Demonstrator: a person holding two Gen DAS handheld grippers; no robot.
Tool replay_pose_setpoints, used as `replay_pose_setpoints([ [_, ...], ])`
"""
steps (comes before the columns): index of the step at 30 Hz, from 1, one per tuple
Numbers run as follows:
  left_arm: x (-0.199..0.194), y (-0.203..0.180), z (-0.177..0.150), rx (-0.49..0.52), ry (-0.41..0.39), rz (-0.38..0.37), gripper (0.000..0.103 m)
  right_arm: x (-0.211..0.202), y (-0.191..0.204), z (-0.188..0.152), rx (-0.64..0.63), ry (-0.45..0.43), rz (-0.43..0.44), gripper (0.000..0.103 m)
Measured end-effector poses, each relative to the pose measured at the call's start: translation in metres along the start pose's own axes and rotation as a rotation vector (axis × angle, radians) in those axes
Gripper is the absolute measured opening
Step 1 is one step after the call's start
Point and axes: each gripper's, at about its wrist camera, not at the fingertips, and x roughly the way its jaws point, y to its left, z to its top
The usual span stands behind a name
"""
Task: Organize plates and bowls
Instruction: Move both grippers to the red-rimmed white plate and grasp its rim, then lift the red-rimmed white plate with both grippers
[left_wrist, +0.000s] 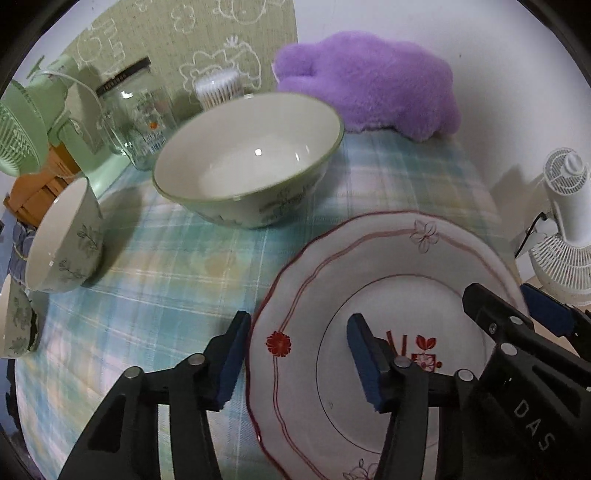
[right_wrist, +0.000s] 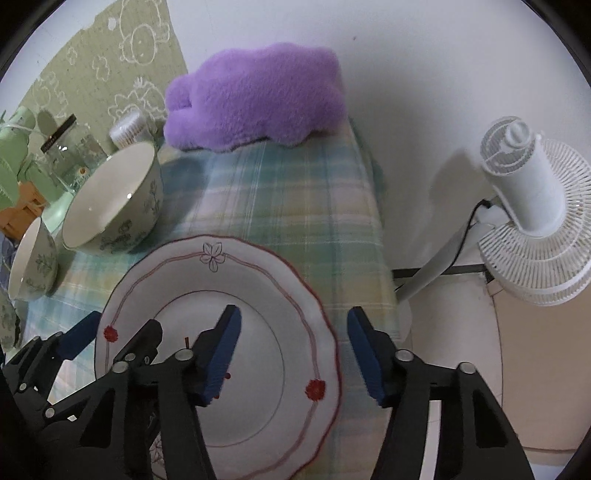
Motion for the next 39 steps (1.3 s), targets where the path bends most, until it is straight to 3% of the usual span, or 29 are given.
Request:
replay_pose_setpoints([
  [12,-0.004,-0.002,0.002,0.01,-0.002,-0.008,0.052,0.0,0.002,0.0,0.02,0.012,-0.034,0.05],
  [20,-0.016,0.023,-0.009,-0.034,0.012,-0.022,0.052,-0.017,0.023,-0.017,-0.034,0.018,-0.031,0.049],
  [25,-0.027,0.027,-0.013,0.033,-0.032,0.015,0.051,-0.019,0.036,-0.037,-0.017,0.054,-0.016,0.049],
  [39,-0.015,0.041,-0.031,0.064,0.013,-0.008,0.051,-0.015,0.058,-0.043,-0.033,0.071,-0.045,0.049],
])
